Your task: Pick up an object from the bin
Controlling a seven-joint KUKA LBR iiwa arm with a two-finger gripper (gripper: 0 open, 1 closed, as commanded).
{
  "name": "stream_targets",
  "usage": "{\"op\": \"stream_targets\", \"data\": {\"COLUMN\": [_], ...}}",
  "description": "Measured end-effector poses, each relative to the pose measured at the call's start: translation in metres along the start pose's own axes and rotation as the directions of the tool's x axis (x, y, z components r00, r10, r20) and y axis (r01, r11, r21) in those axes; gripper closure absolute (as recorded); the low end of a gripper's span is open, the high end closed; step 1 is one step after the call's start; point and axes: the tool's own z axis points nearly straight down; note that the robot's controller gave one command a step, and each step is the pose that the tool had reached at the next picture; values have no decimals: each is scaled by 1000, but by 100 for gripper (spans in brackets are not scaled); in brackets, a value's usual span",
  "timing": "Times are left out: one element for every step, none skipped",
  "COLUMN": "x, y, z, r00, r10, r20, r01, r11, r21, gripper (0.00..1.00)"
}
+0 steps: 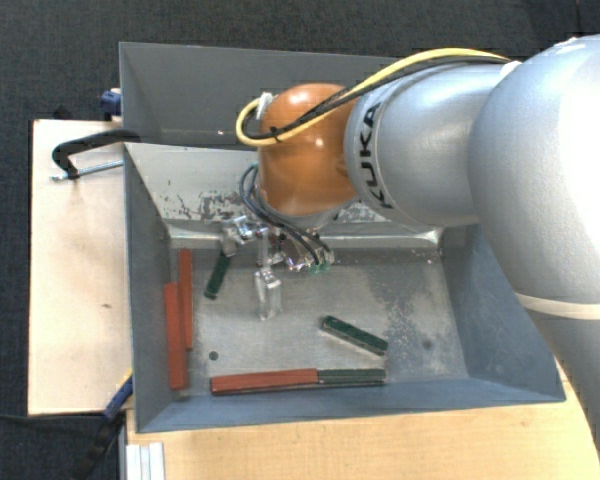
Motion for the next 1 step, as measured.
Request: {"op": "stream_targets", "data": {"x": [-11], "y": [23], "z": [21], "r00": [996], "r10": [-90], "r20": [-5], "r01": [90], "r11": [996], "r21": [-2], "gripper": [0]}}
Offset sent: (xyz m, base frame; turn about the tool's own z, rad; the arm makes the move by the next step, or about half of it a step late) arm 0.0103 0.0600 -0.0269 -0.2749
